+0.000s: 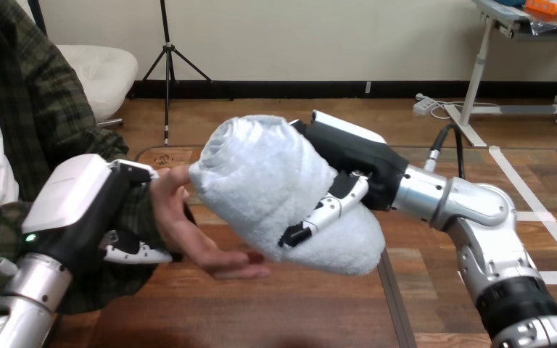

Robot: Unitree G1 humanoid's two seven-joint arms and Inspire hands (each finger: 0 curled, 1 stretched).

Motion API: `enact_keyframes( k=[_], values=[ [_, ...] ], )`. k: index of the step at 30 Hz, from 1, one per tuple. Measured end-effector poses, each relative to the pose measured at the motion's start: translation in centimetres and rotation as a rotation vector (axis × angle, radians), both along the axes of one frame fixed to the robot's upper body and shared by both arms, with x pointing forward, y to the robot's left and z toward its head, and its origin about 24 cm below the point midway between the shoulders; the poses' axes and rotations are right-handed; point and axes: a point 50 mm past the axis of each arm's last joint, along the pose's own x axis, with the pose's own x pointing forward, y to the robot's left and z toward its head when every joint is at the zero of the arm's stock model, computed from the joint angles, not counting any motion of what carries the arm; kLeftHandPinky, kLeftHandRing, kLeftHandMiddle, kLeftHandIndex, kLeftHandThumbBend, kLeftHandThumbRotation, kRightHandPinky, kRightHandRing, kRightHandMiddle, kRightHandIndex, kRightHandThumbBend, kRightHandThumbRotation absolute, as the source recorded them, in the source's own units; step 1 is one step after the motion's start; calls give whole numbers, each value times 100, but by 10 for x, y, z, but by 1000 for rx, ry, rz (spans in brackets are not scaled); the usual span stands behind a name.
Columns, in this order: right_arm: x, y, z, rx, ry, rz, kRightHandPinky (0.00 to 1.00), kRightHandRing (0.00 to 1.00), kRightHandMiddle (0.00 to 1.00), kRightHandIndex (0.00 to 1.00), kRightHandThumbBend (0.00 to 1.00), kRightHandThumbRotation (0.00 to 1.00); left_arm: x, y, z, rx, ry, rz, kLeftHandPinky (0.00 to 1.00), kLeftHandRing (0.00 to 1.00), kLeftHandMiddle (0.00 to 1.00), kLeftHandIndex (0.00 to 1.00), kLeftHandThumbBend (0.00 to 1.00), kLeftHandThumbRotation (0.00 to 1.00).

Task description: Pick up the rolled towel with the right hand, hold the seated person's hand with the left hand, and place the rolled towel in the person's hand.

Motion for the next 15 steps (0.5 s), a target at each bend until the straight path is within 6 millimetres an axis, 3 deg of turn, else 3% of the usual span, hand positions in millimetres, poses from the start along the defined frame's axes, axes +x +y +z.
enact_keyframes(
  k=[15],
  values=[
    [6, 4, -3, -35, -20, 3, 16, 21, 31, 39, 83, 0, -5, -12, 3, -8, -2, -23, 22, 28, 35, 36, 89, 0]
  ],
)
